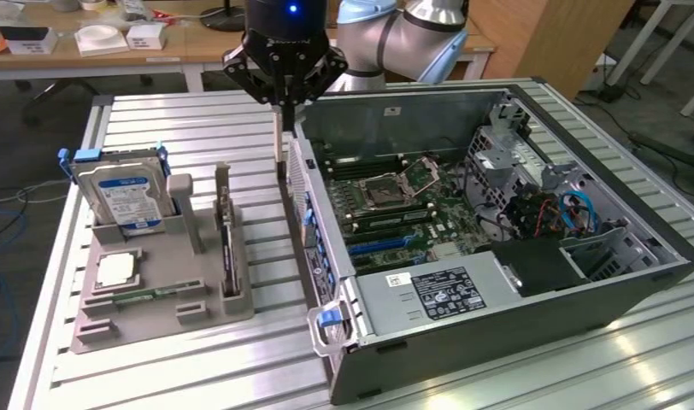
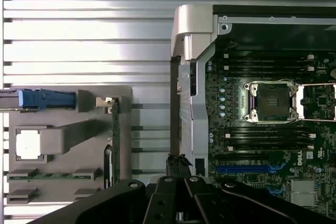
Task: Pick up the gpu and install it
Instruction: 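Reach for the gpu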
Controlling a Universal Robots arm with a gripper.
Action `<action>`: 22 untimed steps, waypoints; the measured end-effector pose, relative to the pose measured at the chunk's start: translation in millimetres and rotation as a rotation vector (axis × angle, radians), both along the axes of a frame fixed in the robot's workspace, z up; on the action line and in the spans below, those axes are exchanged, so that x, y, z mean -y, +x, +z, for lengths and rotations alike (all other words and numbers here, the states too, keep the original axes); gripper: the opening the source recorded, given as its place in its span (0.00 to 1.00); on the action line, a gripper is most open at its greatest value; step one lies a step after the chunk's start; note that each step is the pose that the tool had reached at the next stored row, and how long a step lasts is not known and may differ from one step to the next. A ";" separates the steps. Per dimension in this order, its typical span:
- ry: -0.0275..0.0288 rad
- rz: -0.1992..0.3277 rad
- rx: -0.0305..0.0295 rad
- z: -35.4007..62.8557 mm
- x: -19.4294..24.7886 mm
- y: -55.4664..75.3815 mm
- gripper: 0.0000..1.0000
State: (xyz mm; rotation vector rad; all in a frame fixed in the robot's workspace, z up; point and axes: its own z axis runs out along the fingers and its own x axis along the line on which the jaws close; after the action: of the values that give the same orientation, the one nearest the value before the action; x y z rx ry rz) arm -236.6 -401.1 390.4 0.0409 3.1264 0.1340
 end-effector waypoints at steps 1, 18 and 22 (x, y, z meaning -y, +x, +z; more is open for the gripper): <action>0.0001 0.000 -0.0024 -0.1 0.0 -1.0 0.10; 0.0000 0.000 -0.0322 -0.5 0.3 -16.2 0.10; -0.0001 0.003 -0.0324 -0.6 1.1 -20.7 0.10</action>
State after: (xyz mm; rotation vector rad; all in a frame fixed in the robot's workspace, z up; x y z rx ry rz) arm -257.3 -402.2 389.8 0.0390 3.1589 0.1346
